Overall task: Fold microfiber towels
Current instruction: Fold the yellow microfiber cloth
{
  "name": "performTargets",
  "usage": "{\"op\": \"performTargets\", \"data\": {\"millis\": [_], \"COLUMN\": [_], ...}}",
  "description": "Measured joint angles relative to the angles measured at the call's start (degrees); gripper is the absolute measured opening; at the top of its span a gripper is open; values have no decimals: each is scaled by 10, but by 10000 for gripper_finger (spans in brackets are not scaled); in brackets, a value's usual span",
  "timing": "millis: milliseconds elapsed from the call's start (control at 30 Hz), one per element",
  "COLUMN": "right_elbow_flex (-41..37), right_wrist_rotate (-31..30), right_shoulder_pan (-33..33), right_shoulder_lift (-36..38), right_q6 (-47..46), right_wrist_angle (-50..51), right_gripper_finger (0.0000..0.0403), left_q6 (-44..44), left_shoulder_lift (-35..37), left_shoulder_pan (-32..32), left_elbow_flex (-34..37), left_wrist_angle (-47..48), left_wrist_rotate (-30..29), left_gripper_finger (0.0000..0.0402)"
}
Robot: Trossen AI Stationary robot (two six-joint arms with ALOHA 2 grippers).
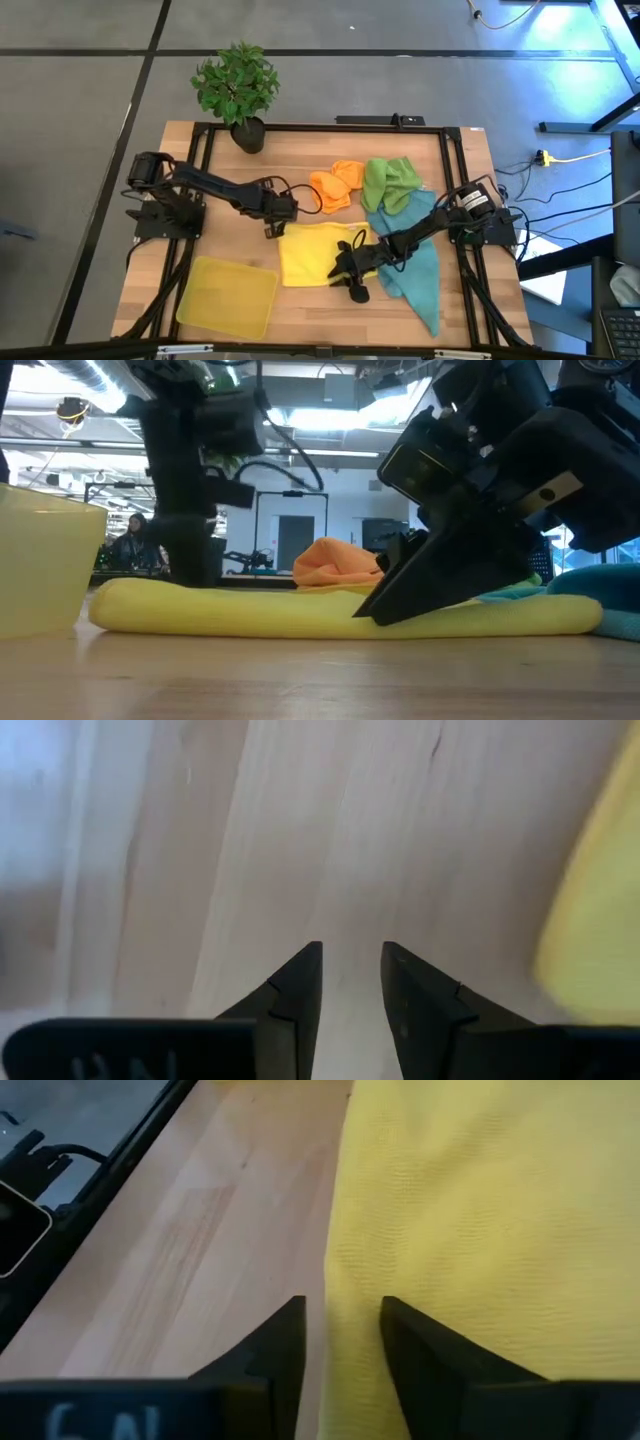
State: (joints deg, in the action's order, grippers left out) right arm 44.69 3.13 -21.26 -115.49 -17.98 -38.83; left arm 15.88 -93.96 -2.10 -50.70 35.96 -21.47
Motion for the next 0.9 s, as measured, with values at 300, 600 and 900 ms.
{"op": "performTargets", "data": {"millis": [300, 600, 900], "right_elbow_flex": [-1, -2, -49], "right_wrist_rotate": [9, -188, -108], "right_shoulder_pan": [0, 22, 96], "right_shoulder_lift": [91, 193, 195], "right_q6": [20, 68, 78], "right_wrist_angle": [41, 293, 221], "right_gripper_finger": [168, 168, 138], "left_q6": [4, 4, 42], "left_shoulder_lift": [67, 53, -8], "left_shoulder_pan": [-59, -157, -201], "left_elbow_flex": [0, 0, -1], "left_wrist_angle": [-88, -259, -306], "left_wrist_rotate": [-9, -17, -35], "left_gripper_finger": [96, 96, 96]}}
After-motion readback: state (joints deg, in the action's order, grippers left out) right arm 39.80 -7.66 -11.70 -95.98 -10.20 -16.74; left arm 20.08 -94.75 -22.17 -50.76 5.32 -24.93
